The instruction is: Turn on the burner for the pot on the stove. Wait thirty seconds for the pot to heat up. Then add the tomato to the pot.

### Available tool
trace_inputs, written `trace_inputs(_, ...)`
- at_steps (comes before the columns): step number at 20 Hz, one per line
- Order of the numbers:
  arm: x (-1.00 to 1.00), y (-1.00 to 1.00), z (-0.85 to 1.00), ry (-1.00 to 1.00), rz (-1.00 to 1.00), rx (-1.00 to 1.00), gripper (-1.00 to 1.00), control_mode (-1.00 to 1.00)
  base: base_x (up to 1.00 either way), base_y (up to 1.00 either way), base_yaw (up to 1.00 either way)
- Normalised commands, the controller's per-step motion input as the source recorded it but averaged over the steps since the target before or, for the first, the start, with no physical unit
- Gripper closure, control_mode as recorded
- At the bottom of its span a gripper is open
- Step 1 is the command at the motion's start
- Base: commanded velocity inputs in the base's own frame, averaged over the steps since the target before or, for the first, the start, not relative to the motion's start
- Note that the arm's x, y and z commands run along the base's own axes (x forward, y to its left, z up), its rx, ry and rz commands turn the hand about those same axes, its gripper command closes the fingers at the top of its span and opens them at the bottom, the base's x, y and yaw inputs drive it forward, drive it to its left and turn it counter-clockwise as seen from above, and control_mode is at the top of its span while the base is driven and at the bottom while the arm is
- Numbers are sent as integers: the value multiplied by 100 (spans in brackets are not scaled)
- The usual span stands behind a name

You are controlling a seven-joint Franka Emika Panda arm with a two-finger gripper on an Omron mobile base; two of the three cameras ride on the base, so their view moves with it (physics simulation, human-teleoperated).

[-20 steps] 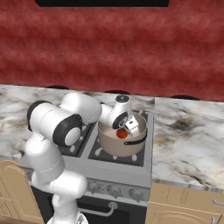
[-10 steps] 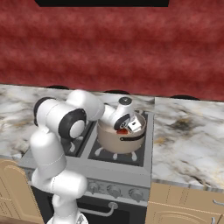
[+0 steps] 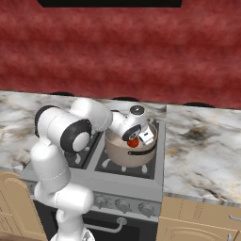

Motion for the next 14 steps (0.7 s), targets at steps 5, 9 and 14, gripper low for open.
trace_inputs(5, -46, 0, 29, -23, 0, 0, -100, -100, 0, 0, 0)
trace_inputs(9, -2, 5, 84, -1, -3, 0, -100, -100, 0, 0, 0)
trace_inputs(14, 3, 0, 100, 1, -3, 0, -100, -100, 0, 0, 0)
